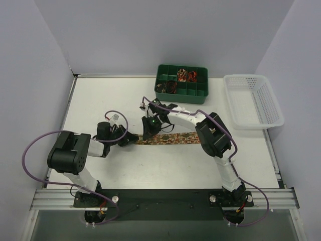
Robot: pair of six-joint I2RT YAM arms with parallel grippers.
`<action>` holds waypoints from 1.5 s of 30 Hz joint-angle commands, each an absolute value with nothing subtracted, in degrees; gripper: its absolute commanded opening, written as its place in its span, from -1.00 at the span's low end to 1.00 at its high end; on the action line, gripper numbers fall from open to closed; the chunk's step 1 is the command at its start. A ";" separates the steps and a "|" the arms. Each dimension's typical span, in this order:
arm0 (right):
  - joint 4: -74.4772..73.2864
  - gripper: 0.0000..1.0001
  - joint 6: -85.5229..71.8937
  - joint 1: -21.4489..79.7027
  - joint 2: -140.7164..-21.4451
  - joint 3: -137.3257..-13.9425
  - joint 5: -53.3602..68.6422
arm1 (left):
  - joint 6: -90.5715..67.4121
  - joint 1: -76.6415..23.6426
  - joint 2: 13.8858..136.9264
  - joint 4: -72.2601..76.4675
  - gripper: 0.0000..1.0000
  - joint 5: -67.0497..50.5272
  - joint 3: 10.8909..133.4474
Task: Roll the ties
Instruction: Roll the tie at the center of the board.
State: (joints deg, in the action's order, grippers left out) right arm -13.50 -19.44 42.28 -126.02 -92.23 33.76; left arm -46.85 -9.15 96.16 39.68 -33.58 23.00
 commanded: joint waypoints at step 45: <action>-16.26 -0.97 -18.72 43.86 -127.70 -96.24 29.35 | -30.94 -13.01 85.61 9.32 -1.00 -18.02 34.98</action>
